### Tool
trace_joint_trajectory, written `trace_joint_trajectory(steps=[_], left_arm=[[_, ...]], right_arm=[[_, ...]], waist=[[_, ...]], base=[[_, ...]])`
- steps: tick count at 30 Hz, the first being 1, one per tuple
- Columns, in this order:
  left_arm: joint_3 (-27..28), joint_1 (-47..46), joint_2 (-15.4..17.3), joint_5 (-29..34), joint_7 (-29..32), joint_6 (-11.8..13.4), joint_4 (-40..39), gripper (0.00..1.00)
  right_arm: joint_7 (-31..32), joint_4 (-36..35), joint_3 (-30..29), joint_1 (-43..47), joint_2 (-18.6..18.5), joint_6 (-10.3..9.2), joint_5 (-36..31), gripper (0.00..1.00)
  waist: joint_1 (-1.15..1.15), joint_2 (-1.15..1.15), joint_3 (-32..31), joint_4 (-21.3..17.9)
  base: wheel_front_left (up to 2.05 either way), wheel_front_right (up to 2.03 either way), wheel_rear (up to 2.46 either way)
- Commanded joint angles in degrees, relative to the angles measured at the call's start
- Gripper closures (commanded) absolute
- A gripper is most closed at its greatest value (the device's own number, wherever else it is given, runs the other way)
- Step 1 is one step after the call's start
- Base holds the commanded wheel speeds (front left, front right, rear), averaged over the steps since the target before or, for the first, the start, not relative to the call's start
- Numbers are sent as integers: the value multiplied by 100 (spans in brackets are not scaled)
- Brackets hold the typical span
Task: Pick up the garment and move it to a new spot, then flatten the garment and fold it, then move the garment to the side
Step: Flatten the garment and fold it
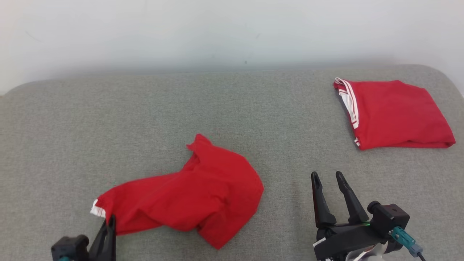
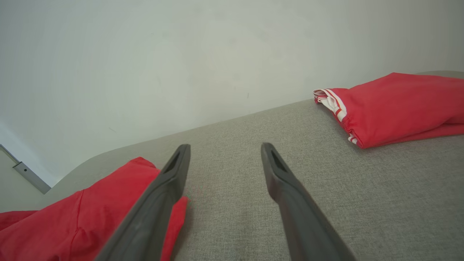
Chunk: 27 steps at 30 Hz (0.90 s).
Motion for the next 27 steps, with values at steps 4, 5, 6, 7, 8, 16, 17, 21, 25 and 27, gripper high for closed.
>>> trace_joint_trajectory(steps=[4, 5, 6, 7, 8, 16, 17, 21, 25, 27], left_arm=[[21, 213, -59, -28, -180, 61, -32, 0], [23, 217, -64, -20, -218, 67, -21, 0], [45, 213, -93, -17, -291, 55, -40, 0], [67, 205, -114, 0, -358, 47, -62, 0], [103, 188, -136, 39, -438, 43, -90, 0], [500, 350, -459, 430, -685, 28, -334, 0], [586, 344, -504, 507, -678, 19, -385, 0], [947, 550, -688, 754, -679, -37, -498, 0], [1263, 708, -850, 950, -681, -162, -574, 0], [1376, 789, -906, 1028, -681, -247, -587, 0]], right_arm=[[-3, 40, 7, 52, -5, 1, -32, 0], [-3, 44, 15, 54, -5, 1, -30, 0], [-3, 51, 19, 58, -5, 1, -31, 0], [-3, 58, 22, 63, -5, 1, -33, 0], [-3, 66, 26, 67, -5, 1, -32, 0], [-3, 174, 71, 125, -5, 1, 17, 0], [-3, 191, 78, 129, -5, 1, 25, 0], [-3, 288, 88, 154, -5, 1, 75, 0], [3, 419, 122, 221, -5, 1, 126, 0], [6, 460, 137, 236, -5, 1, 135, 0]], waist=[[1, 0, -42, 62], [1, 0, -50, 68], [1, 0, -62, 76], [1, 0, -73, 84], [1, 0, -84, 90], [1, 0, -223, 96], [1, 0, -235, 93], [1, 0, -298, 97], [1, 0, -339, 136], [1, 0, -351, 154]], base=[[0, 0, 0], [0, 0, 0], [0, 0, 0], [0, 0, 0], [0, 0, 0], [0, 0, 0], [0, 0, 0], [0, 0, 0], [0, 0, 0], [0, 0, 0]])
